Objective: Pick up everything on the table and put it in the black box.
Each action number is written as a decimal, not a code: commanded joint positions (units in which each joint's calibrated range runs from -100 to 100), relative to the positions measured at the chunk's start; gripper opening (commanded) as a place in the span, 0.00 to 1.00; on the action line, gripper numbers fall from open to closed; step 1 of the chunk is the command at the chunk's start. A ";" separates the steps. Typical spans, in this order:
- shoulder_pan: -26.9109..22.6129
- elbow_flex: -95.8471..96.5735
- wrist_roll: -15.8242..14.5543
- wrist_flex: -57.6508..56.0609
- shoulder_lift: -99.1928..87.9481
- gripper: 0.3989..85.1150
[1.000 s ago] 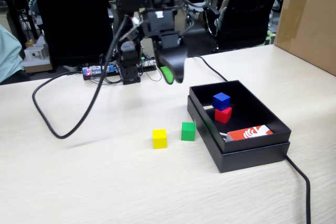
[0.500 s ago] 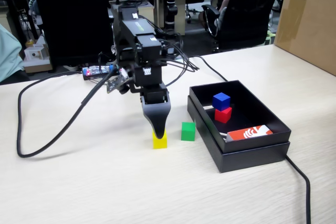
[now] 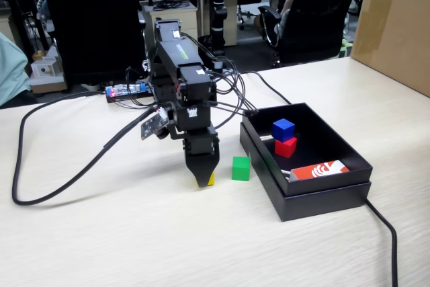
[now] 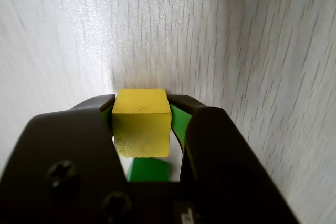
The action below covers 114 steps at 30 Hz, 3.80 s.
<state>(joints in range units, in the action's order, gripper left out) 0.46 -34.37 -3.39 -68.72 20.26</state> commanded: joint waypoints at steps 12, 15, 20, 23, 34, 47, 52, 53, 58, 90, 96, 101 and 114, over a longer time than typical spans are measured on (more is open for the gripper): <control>-12.31 -13.23 -0.98 -2.86 -30.41 0.19; -14.31 -15.59 -1.66 -2.86 -26.74 0.19; -15.29 -18.40 -2.59 -2.77 -16.53 0.19; -15.24 -18.76 -2.98 -2.86 -11.14 0.19; -14.85 -19.76 -3.66 -2.86 1.49 0.20; -14.46 -18.94 -4.05 -2.86 7.34 0.29; -14.41 -17.85 -4.20 -3.20 5.50 0.40; -14.46 -16.95 -4.20 -3.20 2.98 0.41; -13.77 -13.95 -4.15 -3.20 -12.86 0.41; -7.28 -8.70 -9.43 -3.20 2.17 0.53; -7.81 -9.60 -9.47 -3.20 7.22 0.38; -7.18 -9.42 -9.38 -3.20 5.39 0.16; -11.28 -6.07 -5.18 -3.29 -34.20 0.16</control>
<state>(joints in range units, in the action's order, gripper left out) -8.33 -35.01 -9.30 -71.97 -10.29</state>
